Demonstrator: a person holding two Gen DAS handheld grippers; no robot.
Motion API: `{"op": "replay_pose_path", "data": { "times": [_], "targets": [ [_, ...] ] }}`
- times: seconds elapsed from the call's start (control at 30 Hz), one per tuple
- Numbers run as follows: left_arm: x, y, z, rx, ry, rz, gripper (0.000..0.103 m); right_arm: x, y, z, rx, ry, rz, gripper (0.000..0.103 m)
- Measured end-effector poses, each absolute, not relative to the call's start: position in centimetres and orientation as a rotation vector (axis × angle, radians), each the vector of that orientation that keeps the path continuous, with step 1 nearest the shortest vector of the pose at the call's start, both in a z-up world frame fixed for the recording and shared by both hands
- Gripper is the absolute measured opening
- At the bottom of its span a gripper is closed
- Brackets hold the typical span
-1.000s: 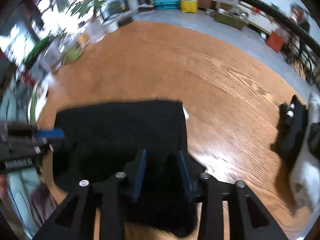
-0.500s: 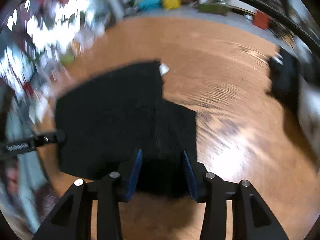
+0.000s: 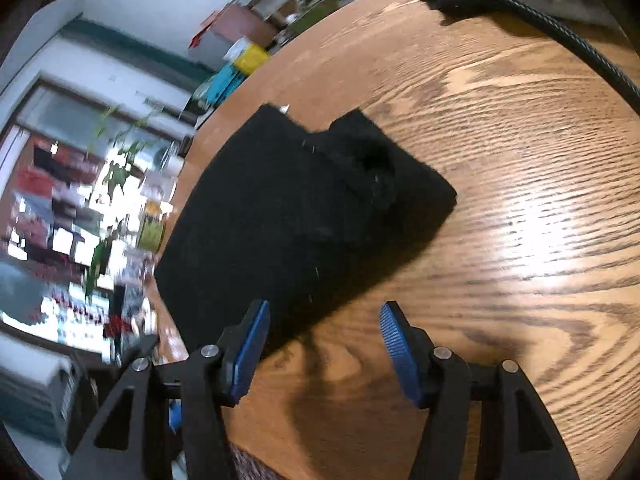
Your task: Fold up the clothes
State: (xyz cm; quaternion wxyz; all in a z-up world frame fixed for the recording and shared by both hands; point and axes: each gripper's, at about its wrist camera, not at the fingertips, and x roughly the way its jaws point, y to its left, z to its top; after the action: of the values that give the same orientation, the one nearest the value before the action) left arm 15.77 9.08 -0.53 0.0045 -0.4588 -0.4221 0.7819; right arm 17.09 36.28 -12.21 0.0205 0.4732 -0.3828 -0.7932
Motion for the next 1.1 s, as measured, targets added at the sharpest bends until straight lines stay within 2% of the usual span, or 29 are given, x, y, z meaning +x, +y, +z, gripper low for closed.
{"op": "replay_pose_path", "data": {
  "times": [0.2, 0.3, 0.47, 0.63, 0.7, 0.93, 1.03, 1.1],
  "targets": [
    [15.4, 9.1, -1.4, -1.457, -1.37, 2.493, 0.083, 15.9, 37.1, -12.9, 1.448, -1.447, -2.454, 0.064],
    [15.3, 9.5, -1.3, -1.462, -1.339, 2.502, 0.083, 15.3, 36.8, -13.0, 1.423, -1.532, -2.445, 0.065],
    [15.2, 9.5, -1.8, -1.45, -1.408, 2.441, 0.083, 13.5, 35.0, -13.5, 1.373, -1.661, -2.403, 0.068],
    [15.2, 9.0, -2.4, -1.448, -1.522, 2.375, 0.083, 14.6, 36.1, -14.5, 1.303, -1.839, -2.31, 0.058],
    [14.9, 9.1, -2.4, -1.499, -1.498, 2.385, 0.083, 14.9, 36.6, -14.8, 1.305, -1.877, -2.277, 0.056],
    [13.4, 10.6, -1.7, -1.801, -1.193, 2.373, 0.082, 13.8, 36.3, -13.4, 1.51, -1.663, -2.378, 0.06],
    [12.4, 11.1, -1.5, -1.912, -1.061, 2.342, 0.082, 12.3, 35.7, -12.7, 1.636, -1.487, -2.405, 0.063],
    [11.8, 11.4, -1.1, -1.953, -0.964, 2.353, 0.082, 11.0, 34.7, -12.1, 1.733, -1.282, -2.435, 0.068]
  ]
}}
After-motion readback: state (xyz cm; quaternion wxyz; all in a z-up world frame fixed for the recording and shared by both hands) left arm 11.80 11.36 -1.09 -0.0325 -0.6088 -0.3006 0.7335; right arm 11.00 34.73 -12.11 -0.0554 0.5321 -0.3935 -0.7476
